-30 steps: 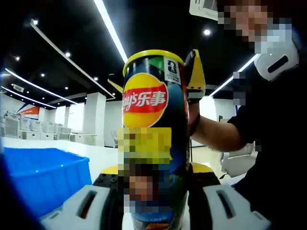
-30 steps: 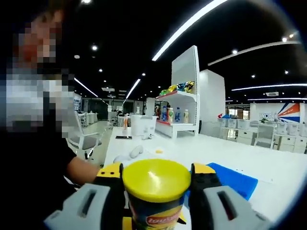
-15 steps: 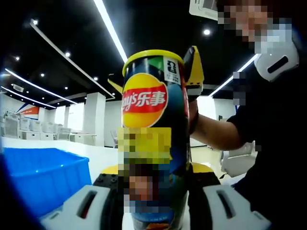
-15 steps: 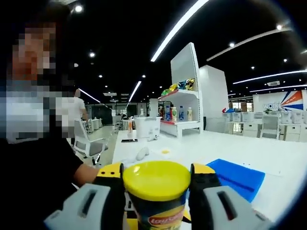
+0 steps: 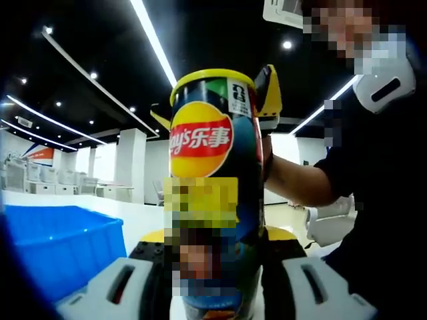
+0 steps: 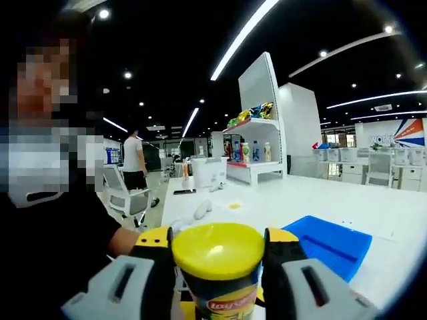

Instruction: Open the lid of the chip container on the table, take out the chips, place them into the box in front of the container, and close the lid

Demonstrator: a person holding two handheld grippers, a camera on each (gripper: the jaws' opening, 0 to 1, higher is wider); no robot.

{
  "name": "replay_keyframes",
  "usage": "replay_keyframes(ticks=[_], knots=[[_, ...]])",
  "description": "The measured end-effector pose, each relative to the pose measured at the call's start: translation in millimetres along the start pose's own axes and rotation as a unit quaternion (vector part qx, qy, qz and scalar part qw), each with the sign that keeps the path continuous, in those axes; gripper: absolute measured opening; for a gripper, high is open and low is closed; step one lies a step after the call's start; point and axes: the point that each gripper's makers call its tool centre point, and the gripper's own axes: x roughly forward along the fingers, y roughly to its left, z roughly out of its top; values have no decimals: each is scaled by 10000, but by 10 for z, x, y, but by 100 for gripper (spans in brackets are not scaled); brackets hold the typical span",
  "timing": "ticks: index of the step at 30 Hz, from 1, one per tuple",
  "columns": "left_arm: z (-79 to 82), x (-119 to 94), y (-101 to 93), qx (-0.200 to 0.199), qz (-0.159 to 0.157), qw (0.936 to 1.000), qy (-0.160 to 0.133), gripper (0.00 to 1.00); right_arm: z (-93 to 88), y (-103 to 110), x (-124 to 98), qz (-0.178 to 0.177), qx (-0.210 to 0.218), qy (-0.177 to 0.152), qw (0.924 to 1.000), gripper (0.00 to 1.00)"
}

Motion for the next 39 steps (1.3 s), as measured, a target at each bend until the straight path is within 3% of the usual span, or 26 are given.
replay_keyframes(ticks=[14,17,23,33,39], knots=[[-6,2,-7,28,-1,10000,12,51,9,-19,5,183,398,147,9989,48],[7,16,-46,130,-67,9999,-13,51,25,28,3,385,897,108,9952,46],[17,20,-14,85,4,10000,-5,51,33,14,23,310,462,32,9984,49],[10,12,2,48,43,10000,0,51,173,-27,-33,362,646,-320,9967,49],[5,2,4,38,37,10000,-5,51,226,-100,-118,182,559,-411,9974,50]])
